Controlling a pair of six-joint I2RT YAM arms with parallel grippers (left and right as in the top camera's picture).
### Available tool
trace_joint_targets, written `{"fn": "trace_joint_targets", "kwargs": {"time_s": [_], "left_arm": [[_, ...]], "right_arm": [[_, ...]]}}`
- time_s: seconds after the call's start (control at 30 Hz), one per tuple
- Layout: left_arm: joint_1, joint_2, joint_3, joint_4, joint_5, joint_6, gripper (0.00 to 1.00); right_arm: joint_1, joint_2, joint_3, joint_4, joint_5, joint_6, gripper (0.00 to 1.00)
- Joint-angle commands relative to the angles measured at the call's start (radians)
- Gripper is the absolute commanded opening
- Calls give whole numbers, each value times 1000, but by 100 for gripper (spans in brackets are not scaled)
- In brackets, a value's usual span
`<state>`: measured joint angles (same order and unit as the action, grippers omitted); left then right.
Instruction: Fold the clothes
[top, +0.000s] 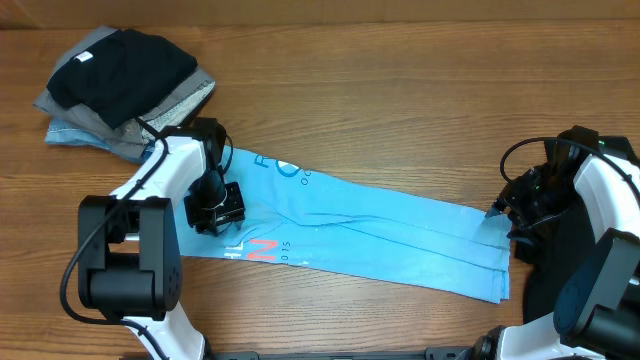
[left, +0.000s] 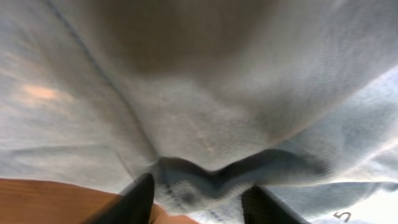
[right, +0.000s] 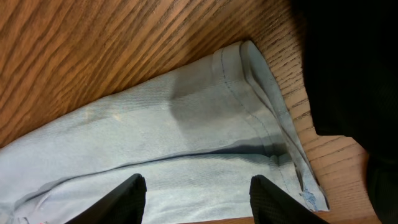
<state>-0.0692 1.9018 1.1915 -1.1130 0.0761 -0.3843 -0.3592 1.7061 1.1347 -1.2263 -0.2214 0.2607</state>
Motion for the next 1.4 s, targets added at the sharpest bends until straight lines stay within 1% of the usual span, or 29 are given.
{"fn": "trace_joint_targets", "kwargs": {"time_s": [0.0, 0.03, 0.23, 0.37, 0.47, 0.5, 0.53, 0.57, 0.6, 0.63, 0.8, 0.97, 1.07, 1.17, 1.3, 1.33, 1.37], "left_arm": [[-18, -17, -16, -14, 29, -6, 12], [-17, -17, -16, -33, 53, -6, 4], [3, -18, -3, -125, 152, -4, 4], [20, -19, 29, -190, 161, 2, 4], [24, -19, 35, -196, 161, 2, 4], [23, -19, 35, -196, 161, 2, 8], [23, -19, 35, -196, 160, 2, 23], [23, -19, 35, -195, 159, 2, 43], [24, -19, 35, -195, 155, 2, 54], [24, -19, 35, -194, 138, 2, 56], [67, -19, 52, -164, 5, -6, 53], [138, -19, 55, -47, -105, 0, 53], [149, -19, 45, 12, -84, 51, 52], [135, -19, 28, 22, -27, 79, 54], [114, -19, 12, 16, -39, 98, 54], [113, -19, 10, 16, -43, 100, 51], [113, -19, 8, 16, -51, 100, 45]], "right_arm": [[-3, -25, -2, 2, -8, -3, 57], [-3, -25, -2, 2, -8, -3, 58], [-3, -25, -2, 2, -8, -3, 57], [-3, -25, -2, 2, -8, -3, 58], [-3, -25, -2, 2, -8, -4, 57], [-3, -25, -2, 2, -8, -4, 57], [-3, -25, -2, 2, -8, -4, 57], [-3, -25, -2, 2, -8, -4, 57], [-3, -25, -2, 2, -8, -4, 57], [-3, -25, -2, 2, -8, -4, 57], [-3, -25, -2, 2, -8, -4, 58], [-3, -25, -2, 2, -9, -4, 58], [-3, -25, -2, 2, -8, -4, 57], [-3, -25, -2, 3, -8, -4, 58], [-3, -25, -2, 3, -8, -4, 57], [-3, -25, -2, 3, -8, -4, 57], [-3, -25, -2, 3, -8, -4, 58]]}}
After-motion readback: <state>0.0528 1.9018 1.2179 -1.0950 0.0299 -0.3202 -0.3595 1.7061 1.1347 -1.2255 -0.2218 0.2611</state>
